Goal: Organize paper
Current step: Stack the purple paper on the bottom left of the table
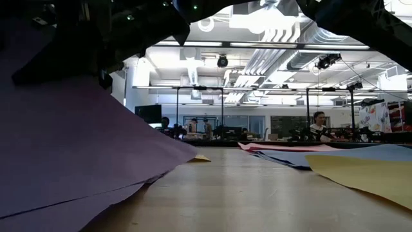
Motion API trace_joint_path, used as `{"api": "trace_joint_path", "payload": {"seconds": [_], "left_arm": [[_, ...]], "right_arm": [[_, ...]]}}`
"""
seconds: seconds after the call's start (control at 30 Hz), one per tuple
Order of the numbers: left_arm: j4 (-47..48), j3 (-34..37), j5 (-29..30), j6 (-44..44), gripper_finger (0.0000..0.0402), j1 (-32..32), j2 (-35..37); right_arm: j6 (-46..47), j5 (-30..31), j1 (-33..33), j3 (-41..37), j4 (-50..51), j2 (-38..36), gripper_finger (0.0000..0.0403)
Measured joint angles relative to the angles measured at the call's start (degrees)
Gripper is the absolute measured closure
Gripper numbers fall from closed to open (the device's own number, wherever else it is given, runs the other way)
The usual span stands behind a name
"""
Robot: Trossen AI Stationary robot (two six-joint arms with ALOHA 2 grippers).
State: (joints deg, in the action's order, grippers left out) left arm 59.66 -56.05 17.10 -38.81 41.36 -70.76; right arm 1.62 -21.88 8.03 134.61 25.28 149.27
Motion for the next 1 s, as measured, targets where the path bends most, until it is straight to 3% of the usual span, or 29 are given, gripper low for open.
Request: {"api": "trace_joint_path", "payload": {"seconds": [0.07, 0.17, 0.27, 0.47, 0.57, 0.77, 1.0], "left_arm": [[0.32, 0.0, -0.98, -2.71, 0.039, 0.05, 0.0], [1.96, 0.0, -1.18, -9.15, 0.0398, 1.24, -0.01], [4.63, 1.32, -1.28, -18.65, 0.0401, 3.09, 0.21], [3.59, 6.55, -8.75, -36.03, 0.0401, 9.48, 0.57], [2.95, 8.0, -10.34, -43.64, 0.0401, 12.8, 0.57], [1.4, 10.37, -10.19, -59.95, 0.0401, 17.68, 0.59], [-13.95, 15.98, -6.71, -73.79, 0.0401, 21.33, 0.44]], "right_arm": [[1.53, 3.36, 0.1, 0.0, 0.02, 0.0, 0.04], [3.98, 6.55, 0.11, 0.0, -0.11, 0.0, 0.038], [8.24, 8.37, -0.17, 0.0, 0.78, -0.57, 0.0338], [13.56, 10.03, -0.96, 0.09, 7.81, -2.93, 0.0235], [14.85, 10.96, -1.01, 0.09, 12.7, -3.74, 0.0205], [22.91, 10.98, 1.09, 0.09, 19.87, -4.92, 0.0207], [35.37, 11.62, 4.34, 0.04, 32.28, -7.46, 0.0241]]}}
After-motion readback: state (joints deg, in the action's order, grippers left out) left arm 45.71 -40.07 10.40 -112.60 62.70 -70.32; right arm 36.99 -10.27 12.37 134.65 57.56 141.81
